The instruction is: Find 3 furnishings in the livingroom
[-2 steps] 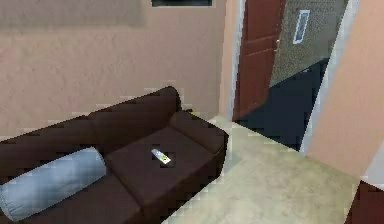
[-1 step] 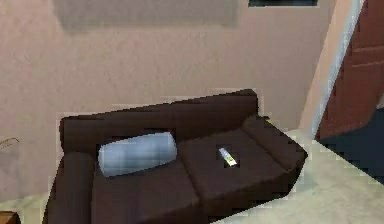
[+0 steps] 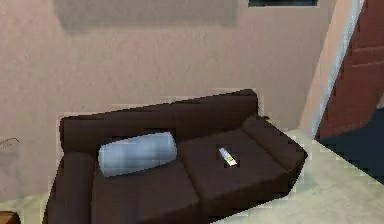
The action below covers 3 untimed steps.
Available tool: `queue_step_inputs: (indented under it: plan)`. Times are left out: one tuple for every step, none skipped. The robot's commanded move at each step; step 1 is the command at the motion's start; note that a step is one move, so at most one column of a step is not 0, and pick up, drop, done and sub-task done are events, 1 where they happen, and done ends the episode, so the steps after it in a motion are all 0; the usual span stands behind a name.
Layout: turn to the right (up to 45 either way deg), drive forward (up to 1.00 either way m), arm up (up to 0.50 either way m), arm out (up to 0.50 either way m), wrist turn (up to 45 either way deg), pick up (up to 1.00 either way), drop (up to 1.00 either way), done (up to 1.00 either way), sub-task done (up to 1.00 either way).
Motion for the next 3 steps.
queue_step_inputs:
  plan:
    - [-45.0, 0.0, 0.0, 0.0, 0.0, 0.0, 0.0, 0.0, 0.0]
    - [-45.0, 0.0, 0.0, 0.0, 0.0, 0.0, 0.0, 0.0, 0.0]
    - [-18.0, 0.0, 0.0, 0.0, 0.0, 0.0, 0.0, 0.0, 0.0]
